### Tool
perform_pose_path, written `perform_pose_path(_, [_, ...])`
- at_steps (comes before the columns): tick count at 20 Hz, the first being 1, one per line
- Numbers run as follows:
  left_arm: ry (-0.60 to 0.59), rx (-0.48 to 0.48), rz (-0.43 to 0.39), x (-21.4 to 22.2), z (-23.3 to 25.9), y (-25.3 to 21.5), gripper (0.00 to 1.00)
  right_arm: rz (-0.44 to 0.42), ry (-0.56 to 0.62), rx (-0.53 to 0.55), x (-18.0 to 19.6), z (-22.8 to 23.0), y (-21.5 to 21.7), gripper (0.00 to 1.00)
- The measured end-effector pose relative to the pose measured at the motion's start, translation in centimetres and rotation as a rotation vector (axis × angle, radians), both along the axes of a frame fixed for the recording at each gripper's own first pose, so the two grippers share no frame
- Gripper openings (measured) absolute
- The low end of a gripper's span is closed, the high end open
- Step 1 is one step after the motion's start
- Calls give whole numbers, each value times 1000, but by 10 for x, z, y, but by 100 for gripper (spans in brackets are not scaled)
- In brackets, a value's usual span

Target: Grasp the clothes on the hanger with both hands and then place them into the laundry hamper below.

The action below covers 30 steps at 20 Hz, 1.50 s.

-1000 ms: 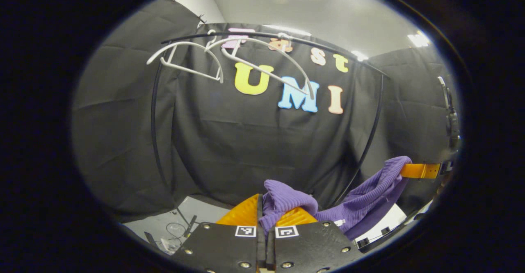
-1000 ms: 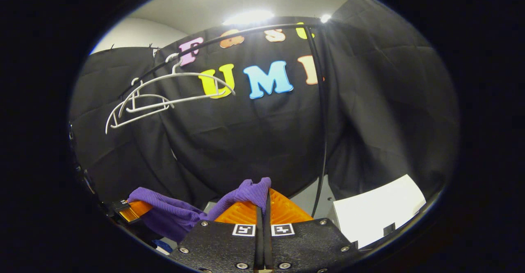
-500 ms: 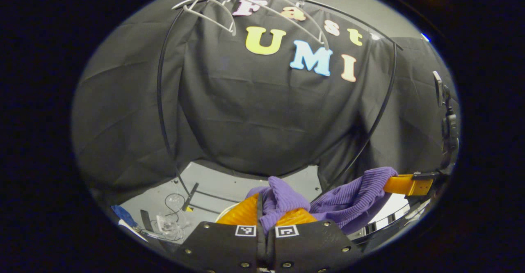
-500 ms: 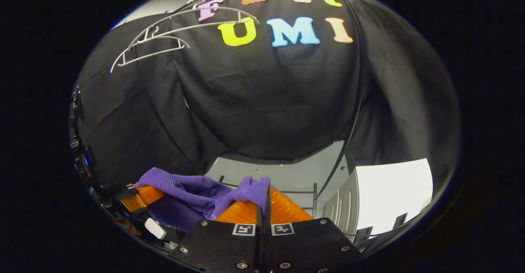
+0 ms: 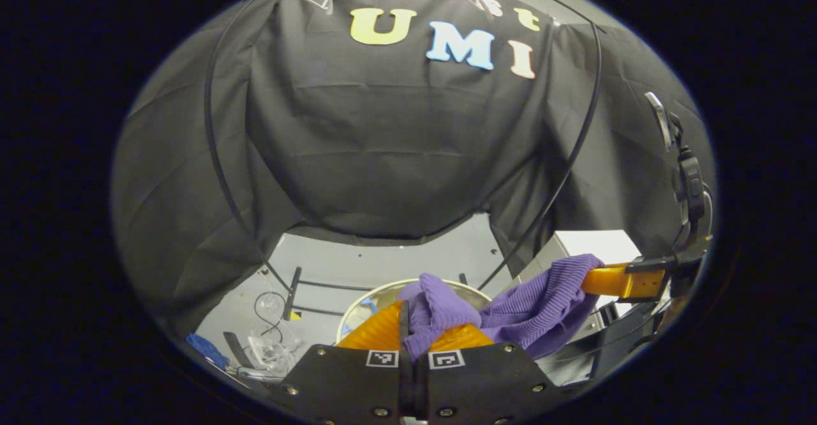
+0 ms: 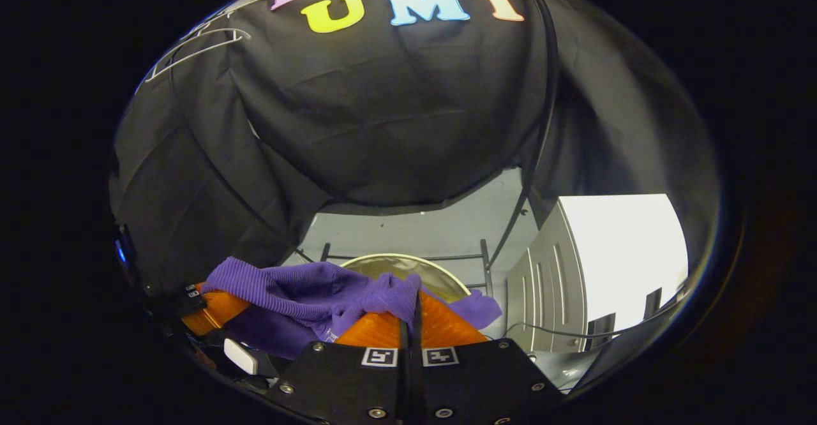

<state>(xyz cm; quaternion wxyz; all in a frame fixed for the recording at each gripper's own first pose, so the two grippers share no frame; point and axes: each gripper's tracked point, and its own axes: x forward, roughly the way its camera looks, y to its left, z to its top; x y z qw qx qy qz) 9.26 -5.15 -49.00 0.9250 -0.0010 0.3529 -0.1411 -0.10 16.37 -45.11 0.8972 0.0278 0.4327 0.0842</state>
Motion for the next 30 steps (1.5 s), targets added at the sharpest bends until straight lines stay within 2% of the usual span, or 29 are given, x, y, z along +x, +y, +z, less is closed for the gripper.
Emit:
perform_pose_path(3, [23,8,-41,4,-22,-9,2,-50,47,18,1,-21,1,0])
perform_pose_path(6, [34,16,-65,7,-31,-18,2,-44,68,12,-1,-27,1,0])
perform_pose_path(13, [55,13,-13,11,-39,-9,2,-50,89,6,5,-31,0,1])
perform_pose_path(17, [71,45,18,10,-37,-5,2,-47,105,23,8,-29,-5,5])
perform_pose_path(18, [73,50,26,9,-38,-4,4,-46,108,26,10,-28,-7,9])
perform_pose_path(19, [66,52,28,8,-34,-2,9,-47,107,33,9,-25,-9,5])
perform_pose_path(20, [59,58,35,9,-33,-1,14,-46,103,54,7,-19,-9,18])
perform_pose_path(21, [51,50,29,10,-27,-4,13,-44,105,74,-2,-12,-8,24])
perform_pose_path(23, [6,36,24,11,-12,-8,49,-41,109,88,-14,-7,-10,55])
perform_pose_path(24, [-16,43,21,13,-1,-6,68,-46,104,83,-16,-3,-14,75])
perform_pose_path(25, [-31,63,18,13,9,-4,86,-51,95,78,-16,2,-18,84])
perform_pose_path(26, [-48,89,16,13,19,1,90,-59,86,69,-15,10,-23,92])
perform_pose_path(27, [-84,99,13,15,35,3,89,-69,70,63,-15,17,-28,92])
perform_pose_path(28, [-128,92,8,22,54,0,95,-81,49,62,-13,29,-33,91])
perform_pose_path(29, [-165,85,10,24,75,0,89,-93,21,63,-12,43,-38,92])
perform_pose_path(30, [-191,76,19,25,97,1,95,-103,-17,60,-9,60,-43,96])
